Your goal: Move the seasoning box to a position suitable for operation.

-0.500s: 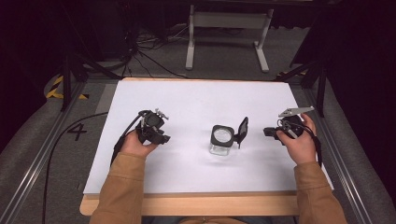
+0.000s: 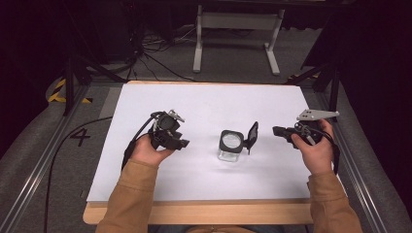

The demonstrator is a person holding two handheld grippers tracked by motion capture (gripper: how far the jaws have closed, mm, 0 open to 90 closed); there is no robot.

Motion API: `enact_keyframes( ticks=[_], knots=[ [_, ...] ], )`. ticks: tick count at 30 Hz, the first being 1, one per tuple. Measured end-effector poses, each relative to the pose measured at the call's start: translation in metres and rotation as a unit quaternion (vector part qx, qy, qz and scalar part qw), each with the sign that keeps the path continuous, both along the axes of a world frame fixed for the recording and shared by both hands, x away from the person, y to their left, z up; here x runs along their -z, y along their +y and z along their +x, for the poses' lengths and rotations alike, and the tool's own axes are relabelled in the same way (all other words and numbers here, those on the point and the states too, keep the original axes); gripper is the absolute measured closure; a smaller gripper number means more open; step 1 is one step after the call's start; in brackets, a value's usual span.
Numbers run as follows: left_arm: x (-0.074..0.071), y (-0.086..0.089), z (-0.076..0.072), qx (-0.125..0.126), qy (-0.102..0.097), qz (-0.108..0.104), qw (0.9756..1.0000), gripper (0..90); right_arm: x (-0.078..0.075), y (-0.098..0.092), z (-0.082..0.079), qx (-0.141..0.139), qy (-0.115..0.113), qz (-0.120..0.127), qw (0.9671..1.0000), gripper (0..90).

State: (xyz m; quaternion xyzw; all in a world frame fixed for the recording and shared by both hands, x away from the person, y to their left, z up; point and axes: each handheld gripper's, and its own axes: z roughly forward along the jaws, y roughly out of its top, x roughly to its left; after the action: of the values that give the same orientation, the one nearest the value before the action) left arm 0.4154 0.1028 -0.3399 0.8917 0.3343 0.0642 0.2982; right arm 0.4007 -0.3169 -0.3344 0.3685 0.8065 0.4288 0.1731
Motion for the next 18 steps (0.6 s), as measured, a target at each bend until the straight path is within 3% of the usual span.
enact_keyframes(
  ticks=[9, 18],
  knots=[
    [-0.016, -0.005, -0.018, 0.011, -0.006, -0.003, 0.9999, 56.3, -0.015, 0.021, -0.01, -0.035, -0.04, 0.015, 0.9985, 89.6],
    [-0.015, 0.001, -0.022, 0.002, -0.005, 0.001, 1.0, 56.2, -0.016, 0.036, -0.009, -0.059, -0.047, 0.02, 0.9969, 89.6]
  ],
)
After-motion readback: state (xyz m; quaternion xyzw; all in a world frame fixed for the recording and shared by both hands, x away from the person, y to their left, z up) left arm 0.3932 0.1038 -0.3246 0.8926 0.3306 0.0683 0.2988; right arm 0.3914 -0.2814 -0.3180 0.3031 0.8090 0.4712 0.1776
